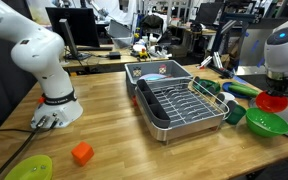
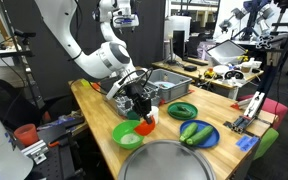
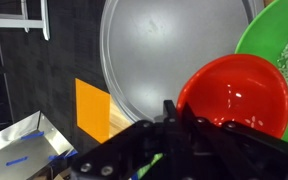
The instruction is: Pour the rice out of the orange bowl into the green bowl
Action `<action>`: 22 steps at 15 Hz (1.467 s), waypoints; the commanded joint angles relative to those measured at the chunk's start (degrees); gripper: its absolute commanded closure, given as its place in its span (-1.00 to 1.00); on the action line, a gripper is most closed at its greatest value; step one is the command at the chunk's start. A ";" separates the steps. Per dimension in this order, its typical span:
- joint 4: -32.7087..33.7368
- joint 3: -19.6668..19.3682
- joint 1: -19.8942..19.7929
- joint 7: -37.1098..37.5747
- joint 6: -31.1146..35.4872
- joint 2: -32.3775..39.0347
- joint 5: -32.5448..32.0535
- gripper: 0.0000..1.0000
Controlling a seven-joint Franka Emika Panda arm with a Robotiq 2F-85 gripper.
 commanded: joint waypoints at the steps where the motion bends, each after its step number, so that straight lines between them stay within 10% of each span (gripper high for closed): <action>1: 0.02 -0.27 0.31 -0.17 -0.04 -0.04 0.21 0.84; 11: 1.83 -1.10 -2.18 -8.61 4.11 -0.49 9.27 0.96; 22: 12.81 -0.67 -7.50 -43.45 10.43 7.61 58.25 0.96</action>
